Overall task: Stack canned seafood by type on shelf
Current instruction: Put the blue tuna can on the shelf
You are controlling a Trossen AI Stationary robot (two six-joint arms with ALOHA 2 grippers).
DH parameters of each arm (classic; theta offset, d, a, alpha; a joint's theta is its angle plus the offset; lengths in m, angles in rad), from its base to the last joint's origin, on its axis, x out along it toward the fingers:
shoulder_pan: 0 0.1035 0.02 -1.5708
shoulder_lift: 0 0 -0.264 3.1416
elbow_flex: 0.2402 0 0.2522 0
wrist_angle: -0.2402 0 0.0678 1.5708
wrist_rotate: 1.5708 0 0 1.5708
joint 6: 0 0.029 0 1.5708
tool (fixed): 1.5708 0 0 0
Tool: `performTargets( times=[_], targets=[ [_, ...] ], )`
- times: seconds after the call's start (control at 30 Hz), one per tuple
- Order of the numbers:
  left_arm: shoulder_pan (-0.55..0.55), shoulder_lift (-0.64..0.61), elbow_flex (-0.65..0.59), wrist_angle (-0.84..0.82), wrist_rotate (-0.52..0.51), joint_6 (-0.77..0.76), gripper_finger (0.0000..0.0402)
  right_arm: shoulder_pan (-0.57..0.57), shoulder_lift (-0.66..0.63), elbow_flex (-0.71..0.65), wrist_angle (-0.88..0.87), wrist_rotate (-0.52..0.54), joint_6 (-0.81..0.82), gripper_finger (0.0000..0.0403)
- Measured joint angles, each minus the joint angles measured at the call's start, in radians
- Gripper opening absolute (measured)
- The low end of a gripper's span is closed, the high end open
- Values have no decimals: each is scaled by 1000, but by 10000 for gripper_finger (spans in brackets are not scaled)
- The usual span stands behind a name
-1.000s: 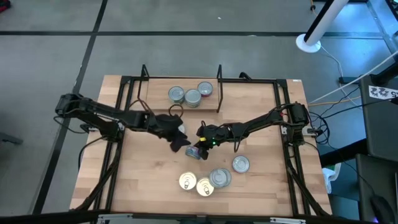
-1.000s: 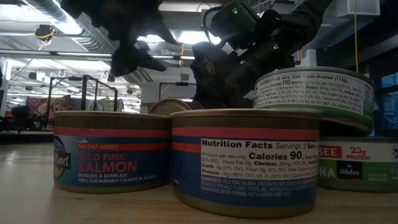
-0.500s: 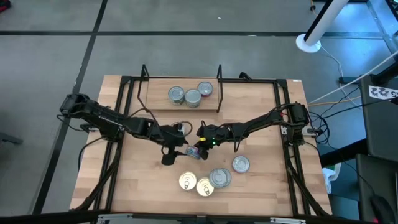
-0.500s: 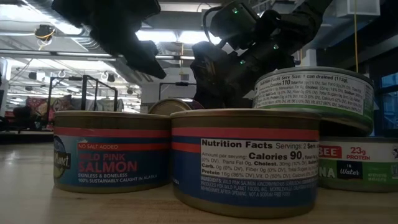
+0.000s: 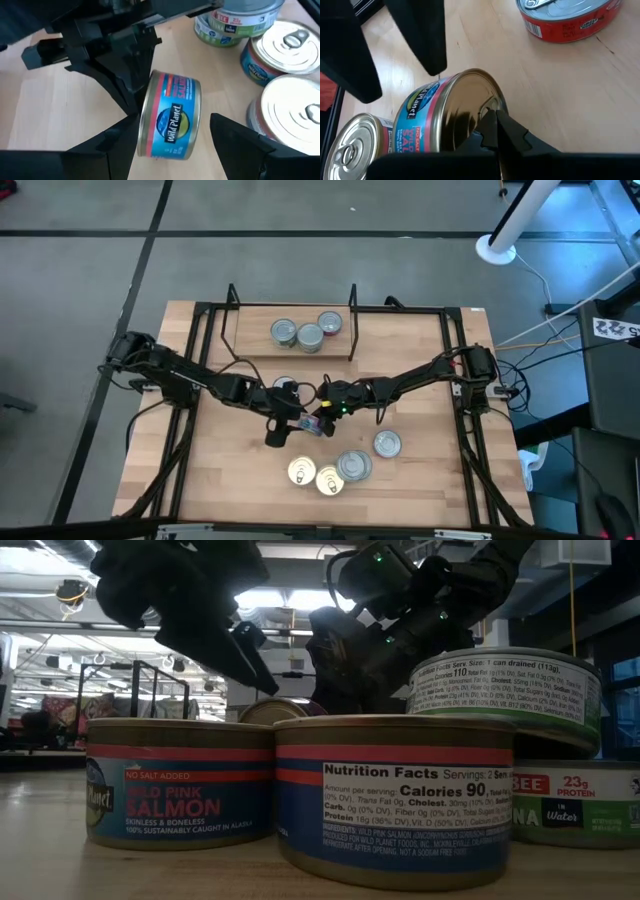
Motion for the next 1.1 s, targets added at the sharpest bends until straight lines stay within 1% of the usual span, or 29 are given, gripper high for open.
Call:
performTargets(
  times=[0.17,0.33,0.8,0.9,1.1],
  targets=[
    [6,0,0,17,-1,-19,241,0,0,0,0,0,0,1],
    [14,0,0,29,-2,-116,241,0,0,0,0,0,0,1],
    [11,-1,0,53,-26,-199,241,0,0,0,0,0,0,1],
    [5,-1,0,54,-27,-185,241,0,0,0,0,0,0,1],
    [-2,-1,0,53,-28,-78,241,0,0,0,0,0,0,1]
  ],
)
